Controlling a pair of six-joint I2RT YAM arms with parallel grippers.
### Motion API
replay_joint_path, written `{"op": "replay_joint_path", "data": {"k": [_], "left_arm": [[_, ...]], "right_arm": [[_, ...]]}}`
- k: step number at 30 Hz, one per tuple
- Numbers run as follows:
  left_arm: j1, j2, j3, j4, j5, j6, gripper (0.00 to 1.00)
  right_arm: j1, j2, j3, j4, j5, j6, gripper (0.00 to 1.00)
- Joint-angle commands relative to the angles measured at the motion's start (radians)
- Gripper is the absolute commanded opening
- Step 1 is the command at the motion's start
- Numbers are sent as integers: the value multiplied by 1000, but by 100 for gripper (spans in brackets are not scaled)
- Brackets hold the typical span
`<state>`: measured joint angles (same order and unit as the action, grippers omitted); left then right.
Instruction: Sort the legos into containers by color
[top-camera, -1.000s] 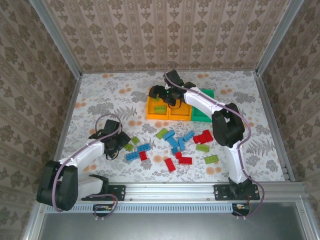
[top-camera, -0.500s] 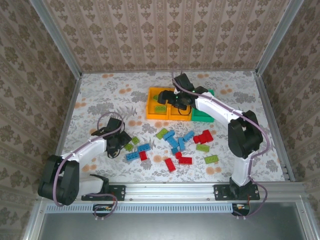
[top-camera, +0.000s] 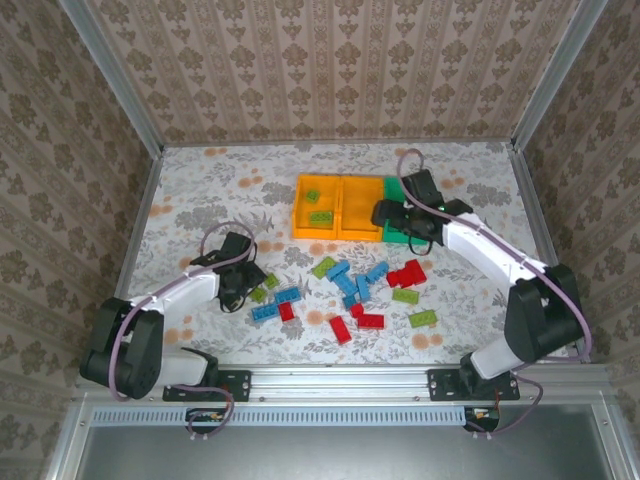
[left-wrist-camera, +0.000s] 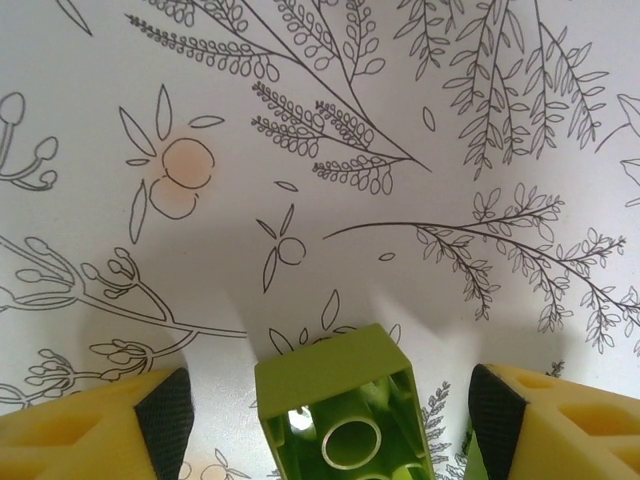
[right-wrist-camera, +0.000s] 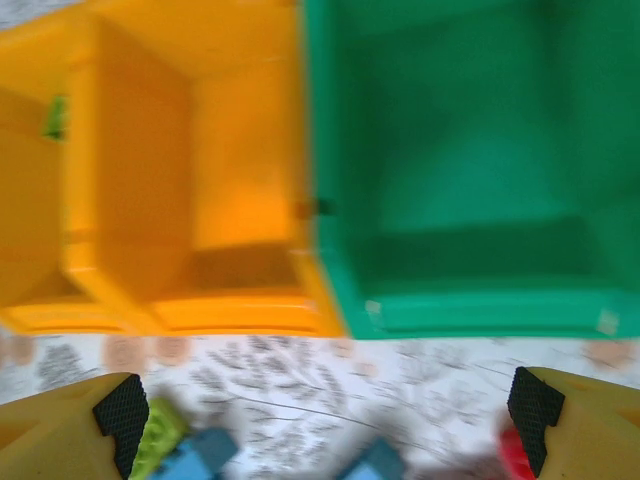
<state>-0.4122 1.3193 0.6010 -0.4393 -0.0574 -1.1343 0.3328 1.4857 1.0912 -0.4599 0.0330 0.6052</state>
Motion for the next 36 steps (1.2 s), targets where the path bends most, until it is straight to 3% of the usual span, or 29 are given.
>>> {"op": "replay_joint_path", "data": {"k": [1,7,15,28,36], "left_arm": [[-28,41,7,134,92,-46,71],[-30,39,15,144,69,-40,56],[-19,37,40,144,31,-6,35],[46,-14,209,41,-28,166,35],[46,76,393,127,24,293,36]], "right_arm": [[-39,-88,-80,-20,33,3,96],[-109,-217,-193,-29,50,2,97],[-114,-306,-319,-34,68,-20,96],[-112,-332,-396,-49,77,-19,95],[-102,-311,-390,-33,56,-2,95]]}}
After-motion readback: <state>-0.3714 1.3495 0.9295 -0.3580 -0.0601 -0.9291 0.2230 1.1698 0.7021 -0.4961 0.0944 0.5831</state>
